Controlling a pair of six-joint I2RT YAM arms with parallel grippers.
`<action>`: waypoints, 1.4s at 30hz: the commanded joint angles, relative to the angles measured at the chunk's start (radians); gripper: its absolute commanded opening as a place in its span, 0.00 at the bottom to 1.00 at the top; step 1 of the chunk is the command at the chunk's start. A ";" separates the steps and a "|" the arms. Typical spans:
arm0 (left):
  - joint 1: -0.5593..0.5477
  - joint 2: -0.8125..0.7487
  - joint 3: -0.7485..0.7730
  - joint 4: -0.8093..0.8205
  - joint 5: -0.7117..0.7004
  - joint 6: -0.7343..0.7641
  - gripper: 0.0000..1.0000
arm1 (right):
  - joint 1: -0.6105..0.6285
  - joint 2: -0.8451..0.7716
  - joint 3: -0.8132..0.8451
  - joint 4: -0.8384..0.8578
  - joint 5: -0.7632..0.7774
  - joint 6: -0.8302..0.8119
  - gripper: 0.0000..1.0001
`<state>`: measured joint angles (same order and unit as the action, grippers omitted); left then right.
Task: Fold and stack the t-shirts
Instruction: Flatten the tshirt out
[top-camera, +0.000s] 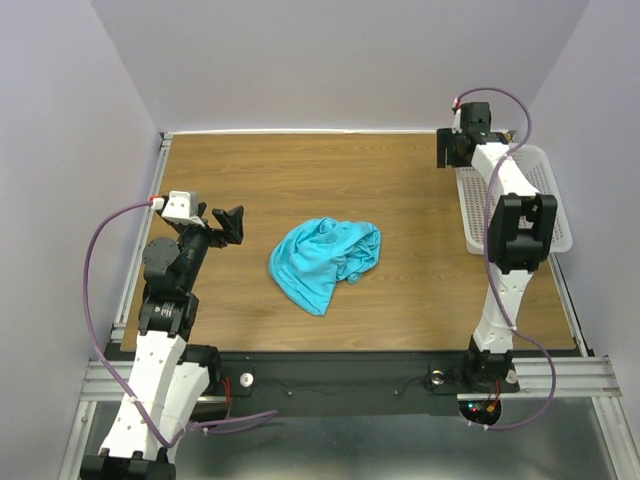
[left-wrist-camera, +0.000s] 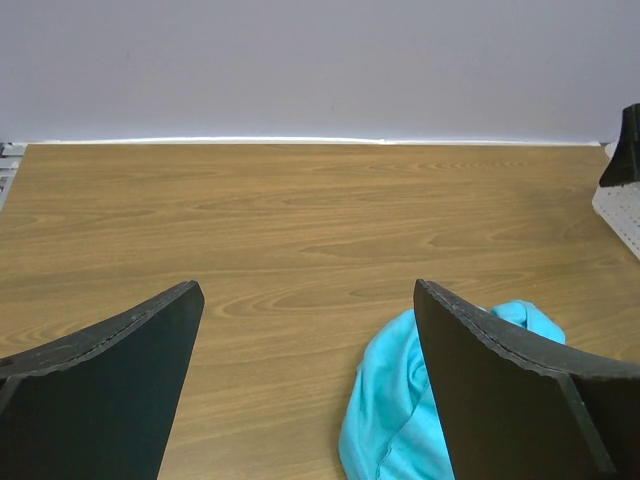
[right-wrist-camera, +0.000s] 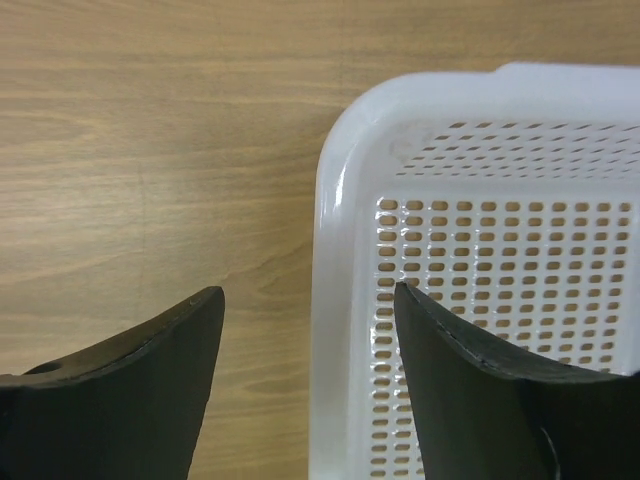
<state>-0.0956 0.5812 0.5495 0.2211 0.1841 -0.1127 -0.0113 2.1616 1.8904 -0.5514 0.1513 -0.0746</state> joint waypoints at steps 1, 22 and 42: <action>0.000 -0.012 -0.002 0.067 0.015 0.001 0.98 | 0.008 -0.152 0.012 0.021 -0.045 -0.011 0.77; 0.000 -0.020 0.104 -0.086 0.026 -0.130 0.98 | 0.008 -0.621 -0.471 0.044 -0.674 -0.274 0.93; -0.121 0.455 0.213 -0.259 0.234 -0.288 0.92 | 0.008 -0.871 -0.840 0.050 -1.168 -0.415 0.93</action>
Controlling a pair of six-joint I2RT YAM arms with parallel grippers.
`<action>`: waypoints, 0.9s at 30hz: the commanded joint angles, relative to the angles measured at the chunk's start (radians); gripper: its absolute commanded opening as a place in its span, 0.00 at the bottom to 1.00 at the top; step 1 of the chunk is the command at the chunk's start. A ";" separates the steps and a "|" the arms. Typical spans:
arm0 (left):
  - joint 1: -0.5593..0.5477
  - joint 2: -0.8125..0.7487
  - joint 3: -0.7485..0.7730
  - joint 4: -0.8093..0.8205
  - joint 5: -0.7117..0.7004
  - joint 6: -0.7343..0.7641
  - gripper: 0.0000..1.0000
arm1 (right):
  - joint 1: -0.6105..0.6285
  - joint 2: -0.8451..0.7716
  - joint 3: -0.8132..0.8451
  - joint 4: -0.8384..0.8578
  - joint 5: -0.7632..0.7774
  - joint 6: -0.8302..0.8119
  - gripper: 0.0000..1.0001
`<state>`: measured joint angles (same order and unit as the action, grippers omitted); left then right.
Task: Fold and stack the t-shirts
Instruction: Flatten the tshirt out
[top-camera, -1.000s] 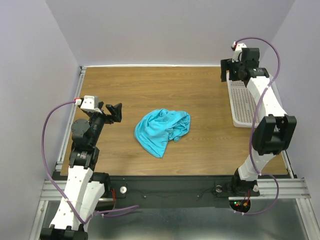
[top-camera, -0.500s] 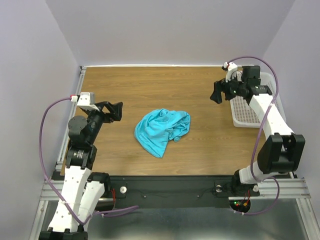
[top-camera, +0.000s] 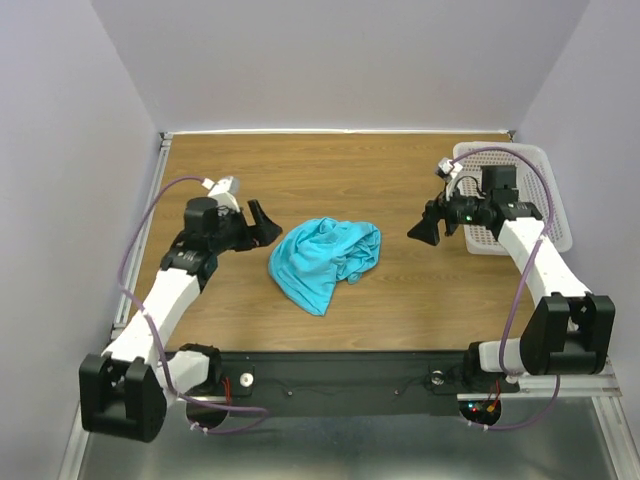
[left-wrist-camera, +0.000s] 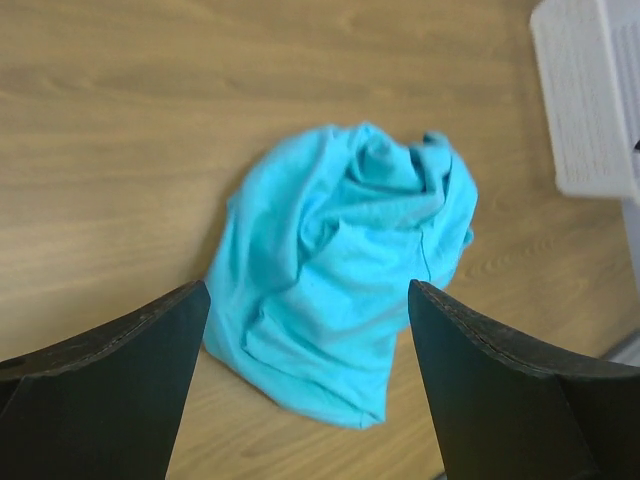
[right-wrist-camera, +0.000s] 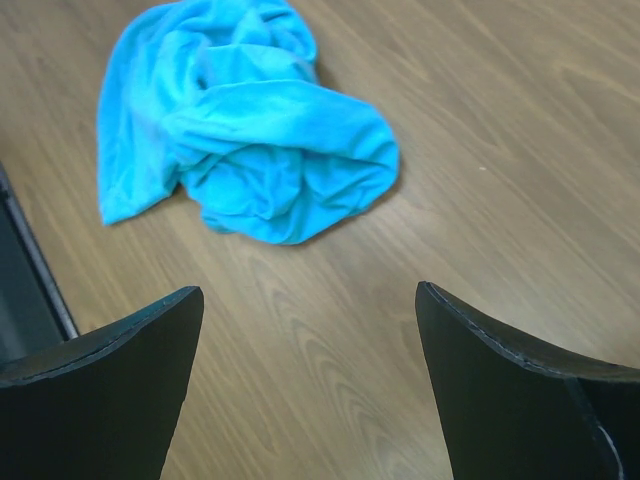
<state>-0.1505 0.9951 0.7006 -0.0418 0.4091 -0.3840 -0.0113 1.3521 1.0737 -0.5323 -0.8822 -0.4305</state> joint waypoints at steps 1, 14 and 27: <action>-0.111 0.075 0.085 -0.007 -0.039 -0.012 0.92 | 0.008 -0.067 -0.041 0.037 -0.138 -0.066 0.93; -0.311 0.200 0.180 -0.064 -0.263 0.050 0.92 | 0.008 -0.100 -0.101 0.052 -0.078 -0.054 0.93; -0.343 0.188 0.126 -0.020 -0.262 0.060 0.92 | 0.008 -0.082 -0.115 0.060 -0.060 -0.048 0.93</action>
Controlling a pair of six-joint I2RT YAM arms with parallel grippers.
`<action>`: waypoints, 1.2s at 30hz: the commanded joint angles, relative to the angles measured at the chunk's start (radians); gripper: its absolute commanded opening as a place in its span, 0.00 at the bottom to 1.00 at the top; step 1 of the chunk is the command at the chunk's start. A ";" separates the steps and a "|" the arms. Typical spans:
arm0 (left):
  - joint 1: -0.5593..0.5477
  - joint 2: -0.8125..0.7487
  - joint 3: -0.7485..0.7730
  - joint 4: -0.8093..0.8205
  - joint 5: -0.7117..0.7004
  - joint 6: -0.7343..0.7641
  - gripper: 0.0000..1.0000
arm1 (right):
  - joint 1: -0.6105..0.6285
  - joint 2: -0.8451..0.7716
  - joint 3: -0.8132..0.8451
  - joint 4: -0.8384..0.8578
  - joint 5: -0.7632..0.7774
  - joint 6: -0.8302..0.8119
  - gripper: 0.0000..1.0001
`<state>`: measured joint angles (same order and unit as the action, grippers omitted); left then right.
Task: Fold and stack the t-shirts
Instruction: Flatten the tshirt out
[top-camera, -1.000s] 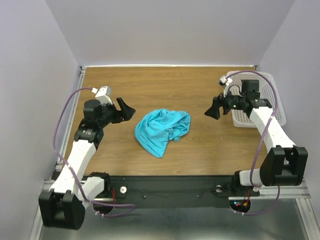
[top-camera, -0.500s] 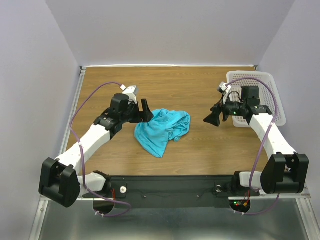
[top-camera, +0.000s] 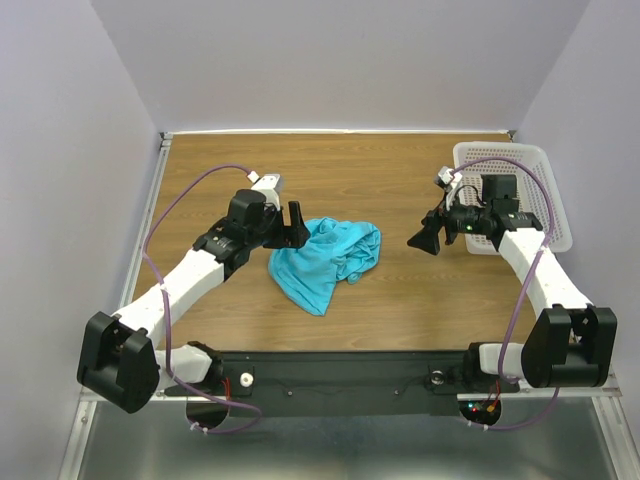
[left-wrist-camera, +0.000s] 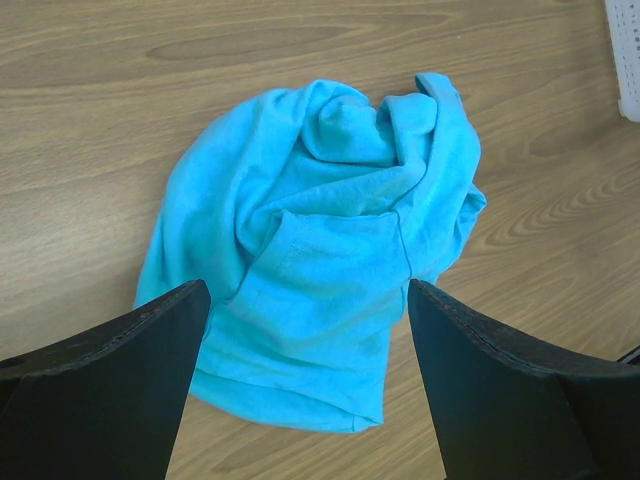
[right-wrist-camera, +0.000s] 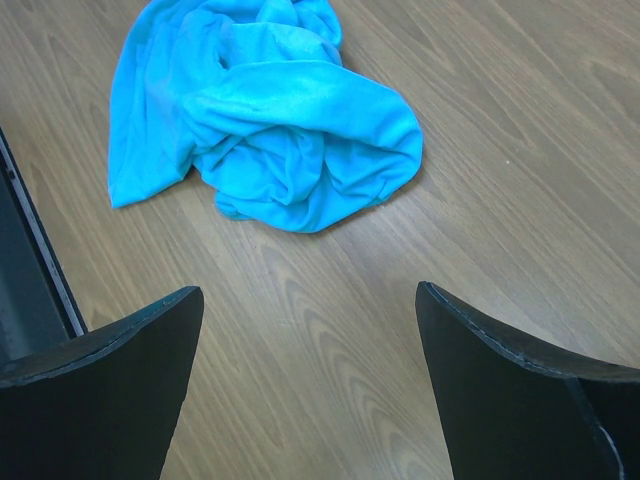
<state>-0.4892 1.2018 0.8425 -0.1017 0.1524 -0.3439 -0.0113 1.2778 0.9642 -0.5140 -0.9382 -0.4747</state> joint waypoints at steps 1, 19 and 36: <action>-0.006 -0.022 -0.019 0.046 -0.005 0.017 0.92 | 0.008 -0.005 -0.005 0.042 -0.005 -0.004 0.93; -0.012 -0.010 -0.019 0.060 -0.007 0.051 0.92 | 0.008 -0.008 -0.012 0.045 -0.030 0.001 0.93; -0.072 0.238 0.136 0.091 -0.037 0.183 0.89 | 0.008 -0.006 -0.015 0.045 -0.025 0.004 0.93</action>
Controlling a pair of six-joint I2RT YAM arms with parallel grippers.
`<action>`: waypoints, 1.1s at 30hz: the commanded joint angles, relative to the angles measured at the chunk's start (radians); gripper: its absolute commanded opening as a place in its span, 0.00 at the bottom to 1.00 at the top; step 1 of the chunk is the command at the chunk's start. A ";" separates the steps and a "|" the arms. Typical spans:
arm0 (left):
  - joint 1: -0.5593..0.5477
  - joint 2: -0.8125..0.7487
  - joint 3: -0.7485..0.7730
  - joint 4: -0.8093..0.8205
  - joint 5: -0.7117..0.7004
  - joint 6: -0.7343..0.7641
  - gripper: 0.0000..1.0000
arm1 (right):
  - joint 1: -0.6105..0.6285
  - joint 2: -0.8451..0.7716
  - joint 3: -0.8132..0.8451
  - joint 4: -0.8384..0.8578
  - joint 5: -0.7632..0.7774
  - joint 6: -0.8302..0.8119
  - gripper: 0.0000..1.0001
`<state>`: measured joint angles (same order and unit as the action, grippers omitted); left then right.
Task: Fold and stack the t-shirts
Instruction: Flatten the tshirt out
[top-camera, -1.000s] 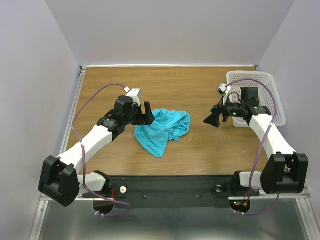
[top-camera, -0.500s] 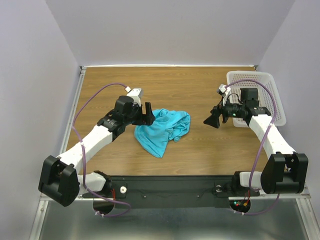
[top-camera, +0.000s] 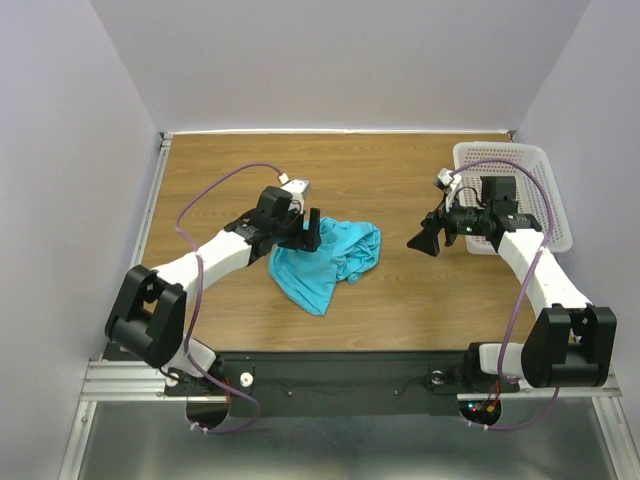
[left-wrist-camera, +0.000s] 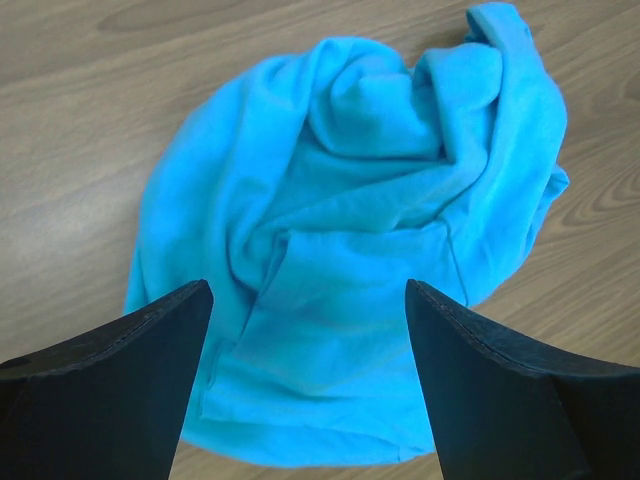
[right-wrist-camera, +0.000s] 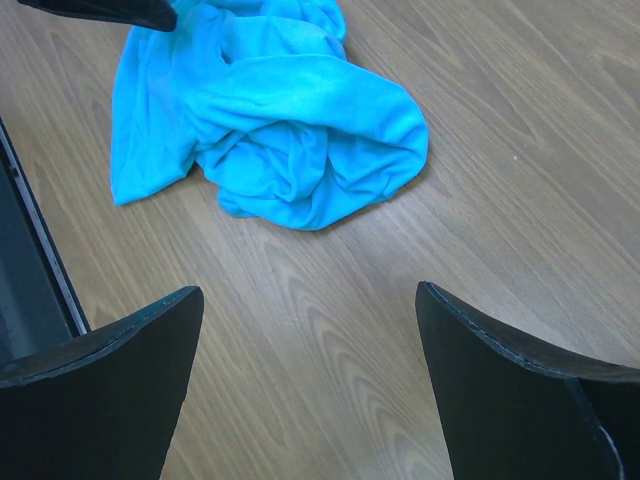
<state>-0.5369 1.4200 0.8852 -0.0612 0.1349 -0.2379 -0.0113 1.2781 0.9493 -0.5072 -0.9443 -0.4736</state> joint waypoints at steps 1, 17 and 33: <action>-0.038 0.052 0.124 0.047 -0.024 0.119 0.88 | 0.008 -0.008 0.000 0.039 -0.017 0.003 0.93; -0.052 0.358 0.477 -0.106 0.006 0.324 0.70 | 0.008 -0.016 -0.010 0.038 -0.013 0.000 0.93; -0.063 0.421 0.472 -0.114 0.167 0.214 0.42 | 0.008 -0.011 -0.007 0.038 -0.008 -0.002 0.93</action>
<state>-0.5892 1.8381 1.3434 -0.1909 0.2188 0.0151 -0.0113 1.2781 0.9298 -0.5037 -0.9424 -0.4740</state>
